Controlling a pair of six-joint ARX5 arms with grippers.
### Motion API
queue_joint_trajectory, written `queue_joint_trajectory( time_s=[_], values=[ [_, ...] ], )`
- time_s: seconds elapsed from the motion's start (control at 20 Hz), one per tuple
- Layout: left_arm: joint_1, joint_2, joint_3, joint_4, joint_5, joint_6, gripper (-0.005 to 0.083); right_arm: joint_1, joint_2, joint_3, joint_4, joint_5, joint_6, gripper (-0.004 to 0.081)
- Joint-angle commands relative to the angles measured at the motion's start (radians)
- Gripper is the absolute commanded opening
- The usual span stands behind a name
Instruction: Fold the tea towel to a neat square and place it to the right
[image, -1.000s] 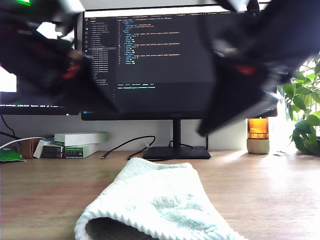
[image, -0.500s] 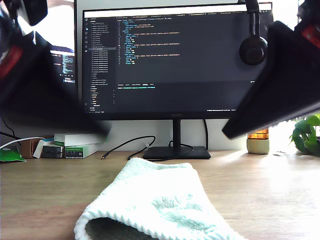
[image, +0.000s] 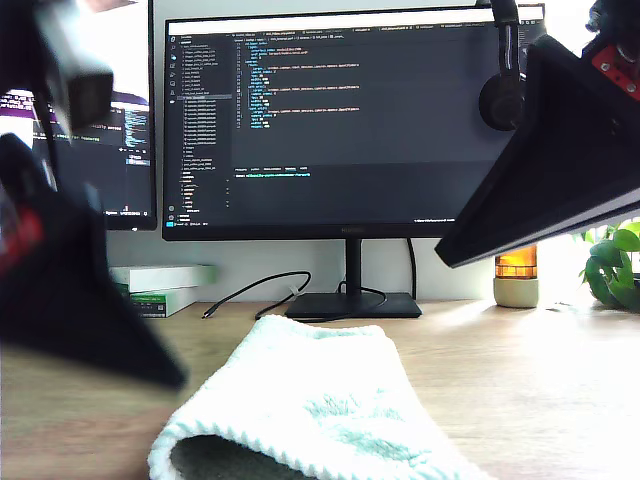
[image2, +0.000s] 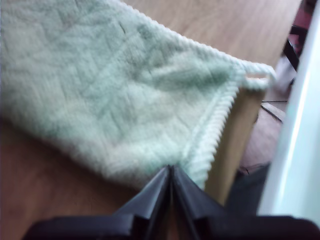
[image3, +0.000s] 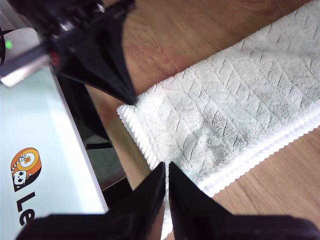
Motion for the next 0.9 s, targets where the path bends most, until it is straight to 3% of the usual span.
queue_joint_trajectory(
  time_s=[0.0,0.5,0.85],
  values=[
    [-0.004,0.005,-0.02,0.027,0.001,-0.008,-0.0021,0.004,0.001,-0.006,0.011,-0.006,0.004,-0.0011],
    [-0.004,0.127,-0.02,-0.013,-0.028,-0.029,-0.0021,0.004,0.001,-0.006,0.014,-0.006,0.008,-0.0011],
    [-0.004,0.029,0.004,0.024,-0.015,-0.029,-0.0021,0.004,0.001,-0.006,0.005,-0.006,0.008,-0.0011]
  ],
)
